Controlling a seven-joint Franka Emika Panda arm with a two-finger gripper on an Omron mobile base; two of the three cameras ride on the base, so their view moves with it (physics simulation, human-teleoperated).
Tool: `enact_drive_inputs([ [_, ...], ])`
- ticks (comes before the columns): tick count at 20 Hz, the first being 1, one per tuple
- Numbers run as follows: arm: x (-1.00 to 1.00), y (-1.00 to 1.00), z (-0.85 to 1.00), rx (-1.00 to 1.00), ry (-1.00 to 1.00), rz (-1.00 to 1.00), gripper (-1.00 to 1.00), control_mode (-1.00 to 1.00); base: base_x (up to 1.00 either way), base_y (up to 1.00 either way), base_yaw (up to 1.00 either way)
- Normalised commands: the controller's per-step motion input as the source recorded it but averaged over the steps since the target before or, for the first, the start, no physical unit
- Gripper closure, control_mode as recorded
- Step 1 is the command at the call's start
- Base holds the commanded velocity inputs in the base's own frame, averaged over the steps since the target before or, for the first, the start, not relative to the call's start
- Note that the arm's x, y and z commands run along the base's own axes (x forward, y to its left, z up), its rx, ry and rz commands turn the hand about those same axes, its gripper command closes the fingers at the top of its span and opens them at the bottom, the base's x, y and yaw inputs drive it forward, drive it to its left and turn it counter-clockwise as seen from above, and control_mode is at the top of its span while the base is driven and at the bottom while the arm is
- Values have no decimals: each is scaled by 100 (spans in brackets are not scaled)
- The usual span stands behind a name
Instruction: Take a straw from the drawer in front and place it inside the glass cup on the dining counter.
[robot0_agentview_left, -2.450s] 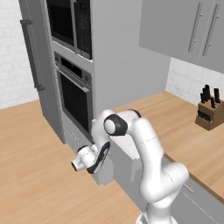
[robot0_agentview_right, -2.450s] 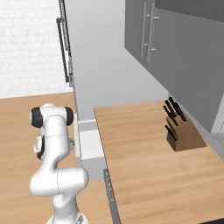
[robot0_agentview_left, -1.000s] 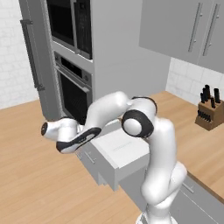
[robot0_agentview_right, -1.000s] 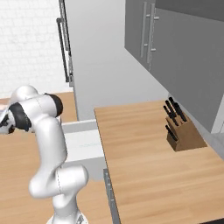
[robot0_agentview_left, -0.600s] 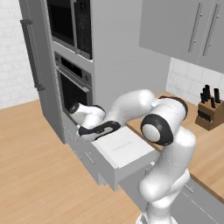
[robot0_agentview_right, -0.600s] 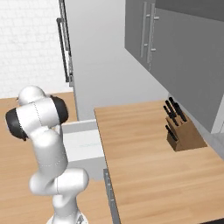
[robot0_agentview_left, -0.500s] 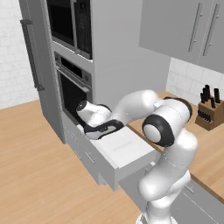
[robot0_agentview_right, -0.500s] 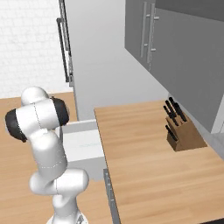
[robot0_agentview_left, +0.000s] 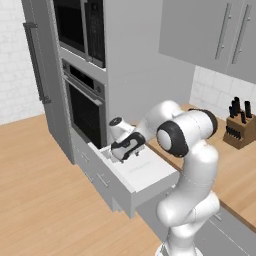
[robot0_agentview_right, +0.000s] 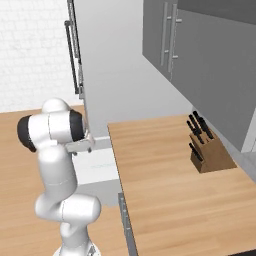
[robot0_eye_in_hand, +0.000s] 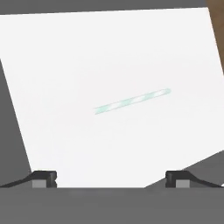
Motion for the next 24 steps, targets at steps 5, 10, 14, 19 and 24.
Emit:
enact_drive_inputs([
  [5, 23, 0, -70, 5, 9, 3, -100, -100, 0, 0, 0],
  [10, 4, 1, -62, 5, 4, 6, -100, -100, 0, 0, 0],
  [14, -3, 30, -51, 8, 1, 9, -100, -100, 0, 0, 0],
  [19, -42, 81, -42, 6, 0, 9, -100, -100, 0, 0, 0],
  [24, -50, 100, -23, 0, 0, 3, -100, -100, 0, 0, 0],
])
